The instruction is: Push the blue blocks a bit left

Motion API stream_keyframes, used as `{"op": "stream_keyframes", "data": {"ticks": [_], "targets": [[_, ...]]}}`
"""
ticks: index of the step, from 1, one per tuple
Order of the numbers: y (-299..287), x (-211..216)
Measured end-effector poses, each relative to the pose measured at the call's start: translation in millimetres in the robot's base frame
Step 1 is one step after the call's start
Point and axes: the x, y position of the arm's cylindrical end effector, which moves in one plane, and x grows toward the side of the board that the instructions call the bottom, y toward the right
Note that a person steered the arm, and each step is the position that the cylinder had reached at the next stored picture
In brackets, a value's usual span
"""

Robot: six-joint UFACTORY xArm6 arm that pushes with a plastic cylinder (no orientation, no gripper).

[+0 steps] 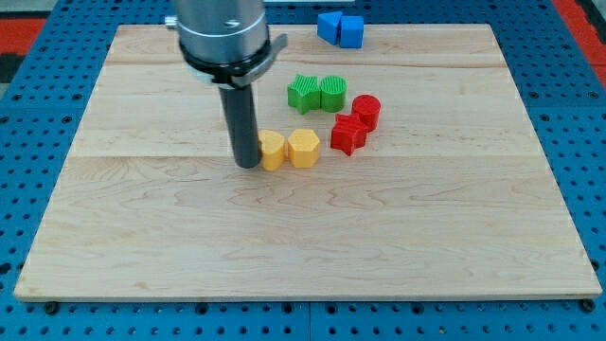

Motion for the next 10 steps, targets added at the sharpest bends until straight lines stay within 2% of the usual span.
{"op": "stream_keyframes", "data": {"ticks": [1, 3, 4, 5, 6, 8, 9, 10], "targets": [[5, 0], [-102, -1], [-114, -4], [-114, -64], [-104, -134], [-43, -193], [6, -218], [61, -201]]}}
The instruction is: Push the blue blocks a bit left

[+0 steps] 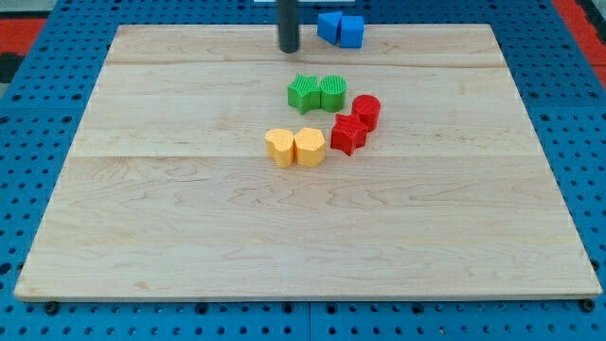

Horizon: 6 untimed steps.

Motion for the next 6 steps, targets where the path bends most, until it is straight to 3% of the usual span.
{"op": "stream_keyframes", "data": {"ticks": [1, 3, 4, 5, 6], "targets": [[53, 26], [88, 27], [159, 27], [172, 15], [174, -28]]}}
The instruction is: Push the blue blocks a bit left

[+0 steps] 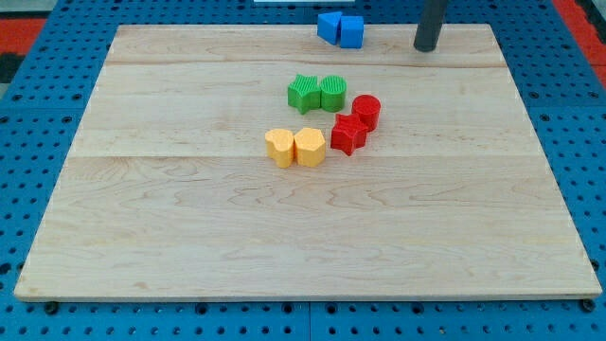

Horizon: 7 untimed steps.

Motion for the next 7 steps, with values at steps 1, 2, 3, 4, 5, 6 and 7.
{"op": "stream_keyframes", "data": {"ticks": [1, 2, 3, 4, 5, 6, 7], "targets": [[-2, -31], [-9, -33], [-37, -33], [-96, -31], [-159, -31], [-179, -28], [-179, -16]]}}
